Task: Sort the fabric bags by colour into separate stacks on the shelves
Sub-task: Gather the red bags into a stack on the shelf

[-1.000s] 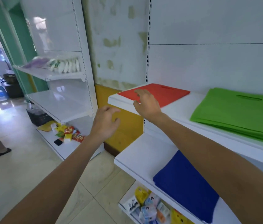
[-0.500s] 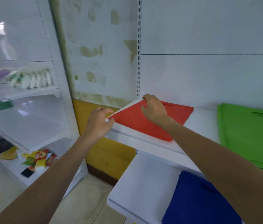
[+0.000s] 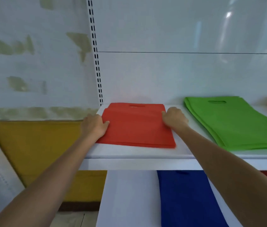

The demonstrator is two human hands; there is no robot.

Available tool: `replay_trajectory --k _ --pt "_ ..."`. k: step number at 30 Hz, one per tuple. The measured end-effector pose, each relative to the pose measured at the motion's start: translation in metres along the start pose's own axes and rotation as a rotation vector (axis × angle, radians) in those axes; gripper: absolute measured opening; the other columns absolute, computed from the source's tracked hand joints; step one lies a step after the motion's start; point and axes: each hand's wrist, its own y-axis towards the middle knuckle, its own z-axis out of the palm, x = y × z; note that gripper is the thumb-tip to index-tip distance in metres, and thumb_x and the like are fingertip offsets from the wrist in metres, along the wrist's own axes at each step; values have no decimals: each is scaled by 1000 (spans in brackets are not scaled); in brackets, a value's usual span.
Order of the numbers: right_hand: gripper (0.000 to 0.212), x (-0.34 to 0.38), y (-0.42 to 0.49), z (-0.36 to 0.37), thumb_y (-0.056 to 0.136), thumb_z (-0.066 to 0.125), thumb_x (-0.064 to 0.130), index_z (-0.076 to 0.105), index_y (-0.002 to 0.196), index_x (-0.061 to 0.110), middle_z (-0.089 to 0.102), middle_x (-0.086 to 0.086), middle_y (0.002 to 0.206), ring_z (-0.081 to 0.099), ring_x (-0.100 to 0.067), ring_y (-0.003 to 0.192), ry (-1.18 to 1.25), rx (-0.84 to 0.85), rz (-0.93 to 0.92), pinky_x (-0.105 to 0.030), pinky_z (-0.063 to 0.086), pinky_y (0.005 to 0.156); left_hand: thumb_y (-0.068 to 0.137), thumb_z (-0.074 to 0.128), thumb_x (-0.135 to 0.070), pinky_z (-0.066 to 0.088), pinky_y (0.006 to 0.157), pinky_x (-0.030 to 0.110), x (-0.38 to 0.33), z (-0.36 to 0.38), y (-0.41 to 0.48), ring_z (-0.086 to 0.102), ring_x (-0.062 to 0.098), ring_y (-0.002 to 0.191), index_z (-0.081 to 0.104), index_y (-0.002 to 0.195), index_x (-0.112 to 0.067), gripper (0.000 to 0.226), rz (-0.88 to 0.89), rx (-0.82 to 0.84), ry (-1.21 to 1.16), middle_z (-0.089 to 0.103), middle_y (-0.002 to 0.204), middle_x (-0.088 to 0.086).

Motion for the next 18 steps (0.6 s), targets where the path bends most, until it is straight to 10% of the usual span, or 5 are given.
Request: replay_trajectory --k 7,18 --pt "18 2 -15 12 85 49 15 58 100 10 61 -14 113 56 -32 107 43 -138 83 -37 38 92 88 60 -27 43 77 33 5 3 2 58 29 101 62 97 -7 22 -70 -53 -287 64 106 10" --pt "22 16 -30 1 91 41 2 49 112 -1 58 -21 111 53 -38 100 276 -505 -283 -41 37 78 94 48 -18 40 73 36 6 -4 -5 57 34 97 54 98 -7 13 -26 -203 -421 63 101 16"
